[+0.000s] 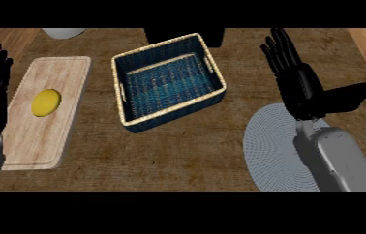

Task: Pick the bell pepper from the placemat and place it in the basket

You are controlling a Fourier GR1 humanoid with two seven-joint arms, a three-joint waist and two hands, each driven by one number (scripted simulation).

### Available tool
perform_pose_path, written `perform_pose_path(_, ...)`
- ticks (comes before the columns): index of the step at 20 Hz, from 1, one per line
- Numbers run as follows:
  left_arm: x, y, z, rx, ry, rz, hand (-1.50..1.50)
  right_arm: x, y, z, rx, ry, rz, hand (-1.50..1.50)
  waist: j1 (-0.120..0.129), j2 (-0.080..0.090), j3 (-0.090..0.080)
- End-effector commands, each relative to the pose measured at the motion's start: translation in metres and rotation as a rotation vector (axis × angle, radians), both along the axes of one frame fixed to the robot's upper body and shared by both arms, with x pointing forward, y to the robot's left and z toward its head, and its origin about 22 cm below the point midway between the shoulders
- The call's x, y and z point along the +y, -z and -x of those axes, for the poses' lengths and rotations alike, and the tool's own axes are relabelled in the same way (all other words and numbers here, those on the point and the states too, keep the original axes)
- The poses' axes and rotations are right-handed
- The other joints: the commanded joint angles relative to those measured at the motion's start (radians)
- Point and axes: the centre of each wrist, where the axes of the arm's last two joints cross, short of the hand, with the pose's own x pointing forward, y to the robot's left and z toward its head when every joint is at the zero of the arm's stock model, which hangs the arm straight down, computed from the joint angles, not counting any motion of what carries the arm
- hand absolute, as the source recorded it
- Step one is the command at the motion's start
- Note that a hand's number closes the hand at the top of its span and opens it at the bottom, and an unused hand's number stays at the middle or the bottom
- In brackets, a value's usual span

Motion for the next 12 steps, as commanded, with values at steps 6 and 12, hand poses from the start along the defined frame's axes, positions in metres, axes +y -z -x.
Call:
perform_pose_path(6, -0.041, 0.133, 0.062, 0.618, 0.062, 0.348, 0.00, -0.021, -0.026, 0.014, -0.233, -0.399, -0.044, 1.50, -0.064, -0.008, -0.008)
perform_pose_path(12, -0.049, 0.156, 0.086, 0.710, 0.083, 0.366, 0.00, 0.007, 0.034, 0.096, -0.307, -0.620, 0.223, -1.50, -0.082, -0.029, -0.009)
